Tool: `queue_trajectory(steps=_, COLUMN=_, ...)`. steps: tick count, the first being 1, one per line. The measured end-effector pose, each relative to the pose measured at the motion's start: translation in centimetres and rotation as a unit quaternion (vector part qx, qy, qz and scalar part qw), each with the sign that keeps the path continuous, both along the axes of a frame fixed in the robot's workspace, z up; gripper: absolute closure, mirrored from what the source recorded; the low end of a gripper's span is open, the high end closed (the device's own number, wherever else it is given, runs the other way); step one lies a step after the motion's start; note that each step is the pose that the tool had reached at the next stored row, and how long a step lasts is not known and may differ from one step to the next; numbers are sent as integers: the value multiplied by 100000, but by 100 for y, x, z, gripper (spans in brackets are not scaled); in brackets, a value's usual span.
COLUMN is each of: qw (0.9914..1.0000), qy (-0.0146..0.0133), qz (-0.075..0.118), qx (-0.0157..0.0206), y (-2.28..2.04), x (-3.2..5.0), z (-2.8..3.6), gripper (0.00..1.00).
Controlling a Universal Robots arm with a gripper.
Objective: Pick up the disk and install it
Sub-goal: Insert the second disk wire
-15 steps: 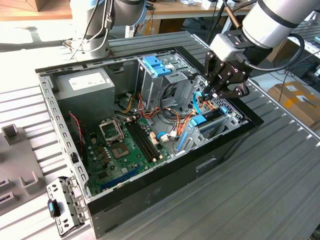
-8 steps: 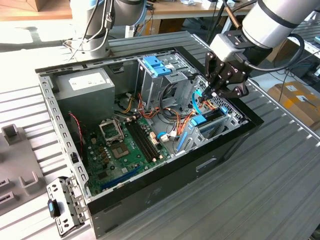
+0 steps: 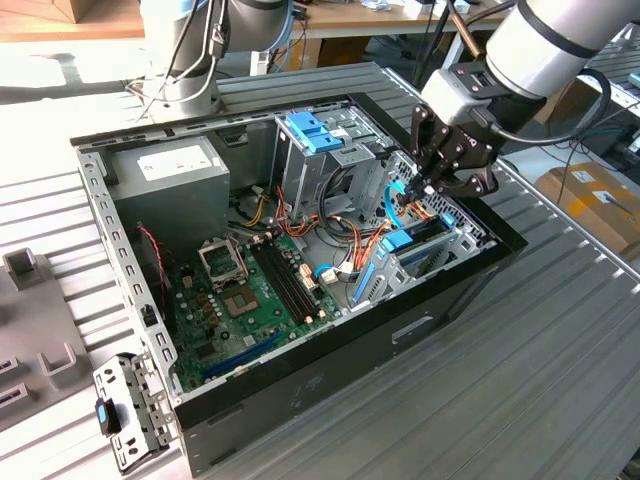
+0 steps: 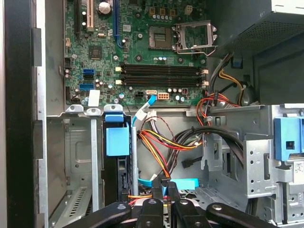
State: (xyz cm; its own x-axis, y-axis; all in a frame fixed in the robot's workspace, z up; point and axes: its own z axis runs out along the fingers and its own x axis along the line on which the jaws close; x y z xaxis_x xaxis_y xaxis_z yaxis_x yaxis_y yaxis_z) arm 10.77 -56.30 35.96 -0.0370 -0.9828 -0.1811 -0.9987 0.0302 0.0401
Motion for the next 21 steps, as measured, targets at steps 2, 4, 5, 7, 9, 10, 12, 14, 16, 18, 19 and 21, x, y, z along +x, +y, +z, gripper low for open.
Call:
queue_trajectory(steps=2, qw=100000, qy=-2, qz=6, qx=175, y=-60, x=0, z=-6, gripper=84)
queue_trajectory(steps=4, qw=99998, qy=0, qz=7, qx=654, y=-175, x=-1, z=-22, gripper=84)
queue_trajectory(steps=5, qw=99997, qy=-1, qz=7, qx=779, y=-198, x=-2, z=-31, gripper=84)
queue_trajectory(steps=7, qw=99969, qy=20, qz=2323, qx=947, y=-285, x=6, z=-114, gripper=84)
queue_trajectory(steps=9, qw=99967, qy=22, qz=2405, qx=947, y=-328, x=67, z=-130, gripper=84)
queue_trajectory(steps=10, qw=99966, qy=23, qz=2411, qx=946, y=-328, x=67, z=-138, gripper=84)
queue_trajectory(steps=12, qw=99967, qy=23, qz=2409, qx=944, y=-328, x=67, z=-149, gripper=84)
queue_trajectory(steps=14, qw=99966, qy=21, qz=2409, qx=948, y=-328, x=67, z=-167, gripper=84)
queue_trajectory(steps=16, qw=99967, qy=22, qz=2410, qx=939, y=-328, x=67, z=-166, gripper=84)
queue_trajectory(steps=18, qw=99967, qy=23, qz=2409, qx=946, y=-328, x=67, z=-167, gripper=84)
queue_trajectory(steps=19, qw=99966, qy=23, qz=2411, qx=963, y=-328, x=67, z=-167, gripper=84)
queue_trajectory(steps=21, qw=99966, qy=20, qz=2409, qx=966, y=-328, x=67, z=-168, gripper=84)
